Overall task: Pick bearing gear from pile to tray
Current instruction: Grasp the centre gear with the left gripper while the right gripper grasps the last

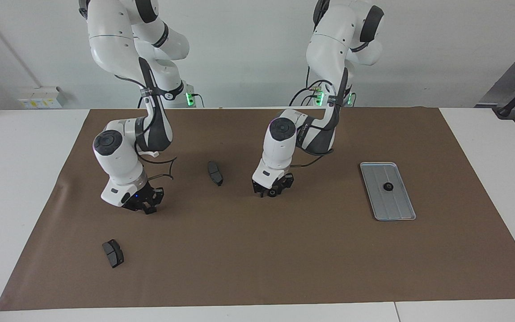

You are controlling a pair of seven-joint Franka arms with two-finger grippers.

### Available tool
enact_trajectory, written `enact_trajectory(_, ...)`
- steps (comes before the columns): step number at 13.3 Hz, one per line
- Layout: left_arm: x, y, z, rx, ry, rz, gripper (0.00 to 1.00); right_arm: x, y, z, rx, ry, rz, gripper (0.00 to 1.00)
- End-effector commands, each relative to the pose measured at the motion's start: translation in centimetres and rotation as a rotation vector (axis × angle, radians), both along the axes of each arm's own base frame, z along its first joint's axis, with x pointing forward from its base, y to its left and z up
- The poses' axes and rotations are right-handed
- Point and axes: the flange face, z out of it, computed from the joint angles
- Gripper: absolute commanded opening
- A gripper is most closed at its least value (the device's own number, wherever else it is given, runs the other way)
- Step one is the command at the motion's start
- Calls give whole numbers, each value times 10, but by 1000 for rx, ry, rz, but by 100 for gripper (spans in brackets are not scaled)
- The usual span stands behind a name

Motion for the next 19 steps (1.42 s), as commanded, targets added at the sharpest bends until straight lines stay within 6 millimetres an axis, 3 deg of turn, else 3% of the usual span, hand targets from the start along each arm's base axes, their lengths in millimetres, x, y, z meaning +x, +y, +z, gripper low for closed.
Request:
enact_trajectory(1, 2, 0, -3, 13, 0, 12, 62, -3, 14, 21, 8, 7, -29, 0)
enact_trajectory(5, 5, 7, -3, 20, 6, 19, 31, -2, 51, 60, 33, -18, -174, 0)
enact_trajectory(9, 6, 8, -3, 21, 5, 18, 5, -3, 82, 72, 63, -31, -254, 0)
enact_trajectory(10, 6, 8, -3, 21, 5, 17, 0, -5, 96, 75, 75, -33, -276, 0)
enact_trajectory(12, 7, 9, 0, 20, 2, 18, 0, -5, 120, 84, 103, -40, -337, 0)
enact_trajectory(16, 49, 64, 33, 51, 3, 67, 0, -14, 168, 89, 135, -49, -401, 0)
enact_trajectory(19, 79, 122, 43, 50, -2, 50, 0, -26, 210, 86, 154, -42, -444, 0)
